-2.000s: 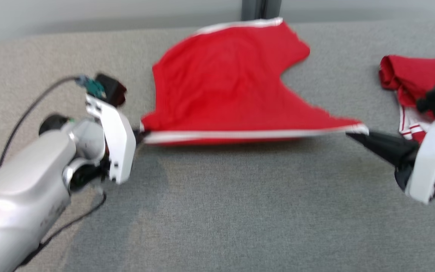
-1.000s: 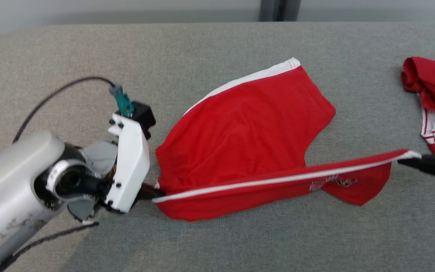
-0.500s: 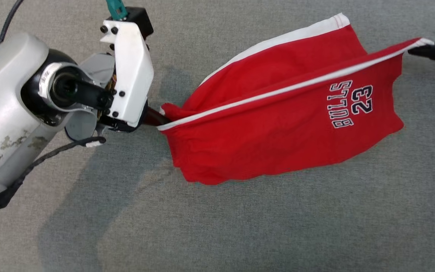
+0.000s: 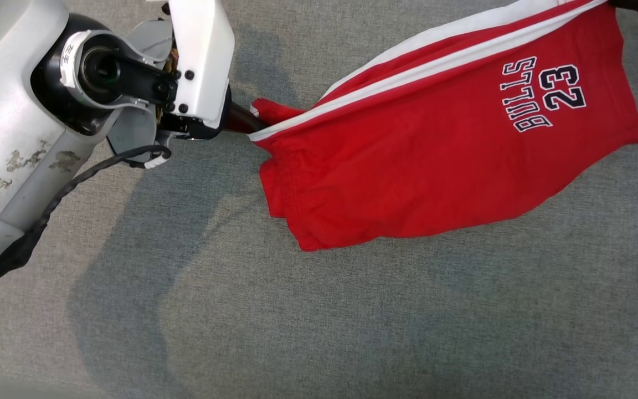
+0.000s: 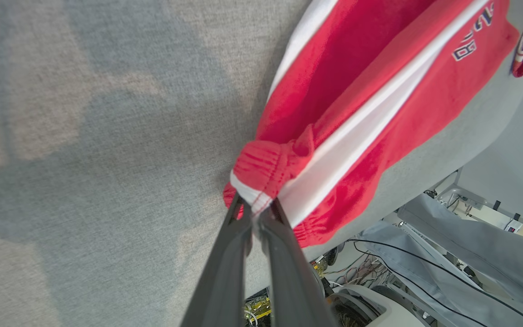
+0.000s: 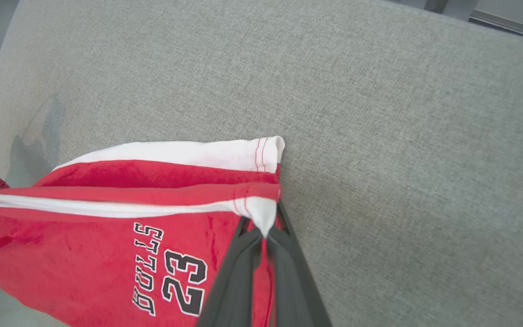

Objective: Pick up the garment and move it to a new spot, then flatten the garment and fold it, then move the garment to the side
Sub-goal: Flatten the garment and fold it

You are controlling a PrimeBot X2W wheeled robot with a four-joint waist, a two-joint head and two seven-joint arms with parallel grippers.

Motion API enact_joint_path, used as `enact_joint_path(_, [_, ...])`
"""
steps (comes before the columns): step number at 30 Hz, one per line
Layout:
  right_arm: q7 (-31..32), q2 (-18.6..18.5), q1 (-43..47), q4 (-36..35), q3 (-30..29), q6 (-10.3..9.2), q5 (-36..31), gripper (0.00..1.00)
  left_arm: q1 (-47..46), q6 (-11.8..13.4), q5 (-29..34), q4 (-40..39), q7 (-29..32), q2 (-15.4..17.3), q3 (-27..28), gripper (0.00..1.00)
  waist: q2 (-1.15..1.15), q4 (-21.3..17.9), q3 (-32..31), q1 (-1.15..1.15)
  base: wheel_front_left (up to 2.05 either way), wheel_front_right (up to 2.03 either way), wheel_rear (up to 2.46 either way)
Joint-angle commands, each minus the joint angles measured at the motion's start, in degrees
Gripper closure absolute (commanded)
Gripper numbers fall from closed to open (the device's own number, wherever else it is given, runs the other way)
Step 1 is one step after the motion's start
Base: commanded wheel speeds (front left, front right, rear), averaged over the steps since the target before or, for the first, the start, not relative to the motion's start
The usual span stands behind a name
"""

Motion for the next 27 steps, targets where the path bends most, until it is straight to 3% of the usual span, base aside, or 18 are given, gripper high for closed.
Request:
enact_joint_path(1, [-0.12, 0.31, -1.01, 1.1, -0.55, -0.02, -0.94, 1.0, -1.08, -0.07, 0.45, 0.76, -0.26, 0.1, 0.03, 1.0, 0.0, 0.23, 0.35, 0.0, 0.0, 0.0, 0.0])
enact_joint_path(4, [-0.91, 1.14, -1.26, 2.41, -1.12, -0.02, -2.54, 1.0, -1.22, -0.46, 0.67, 1.73, -0.83, -0.51, 0.26, 1.0, 0.0, 0.36, 0.61, 0.0, 0.0, 0.0, 0.0])
enact_joint_path(5, [-1.54, 1.42, -1.46, 2.69, -1.48, -0.02, -2.97, 0.96, -1.41, -0.66, 0.94, 2.03, -1.24, -0.64, 0.45, 0.74, 0.0, 0.4, 0.67, 0.0, 0.0, 0.0, 0.0])
enact_joint_path(6, [-2.21, 2.08, -1.03, 3.46, -2.14, -0.02, -3.43, 0.27, -1.52, -0.82, 1.18, 2.74, -1.83, -1.01, 0.41, 0.0, 0.0, 0.4, 0.63, 0.0, 0.0, 0.0, 0.0])
enact_joint_path(7, [-2.42, 2.37, -0.77, 3.85, -2.35, -0.02, -3.73, 0.0, -1.54, -0.83, 1.39, 3.11, -2.02, -1.14, 0.37, 0.0, 0.0, 0.38, 0.52, 0.0, 0.0, 0.0, 0.0])
enact_joint_path(17, [-6.06, 4.05, 2.15, 3.88, -4.26, 0.01, -5.47, 0.0, -1.83, -2.92, 3.42, 5.98, -4.19, -1.24, -0.15, 0.0, 0.0, -0.18, -2.06, 0.0, 0.0, 0.0, 0.0])
enact_joint_path(21, [-9.71, 3.8, 5.17, 1.53, -5.11, 0.01, -5.11, 0.0, -1.12, -5.28, 4.85, 8.0, -8.32, -0.95, 0.83, 0.0, 0.0, -0.63, -4.56, 0.0, 0.0, 0.0, 0.0])
enact_joint_path(27, [-18.55, 2.21, 11.69, -3.64, -6.33, 0.01, -4.31, 0.0, 1.79, -10.76, 7.29, 9.64, -18.28, -0.39, 2.73, 0.0, 0.0, -0.88, -8.82, 0.0, 0.0, 0.0, 0.0])
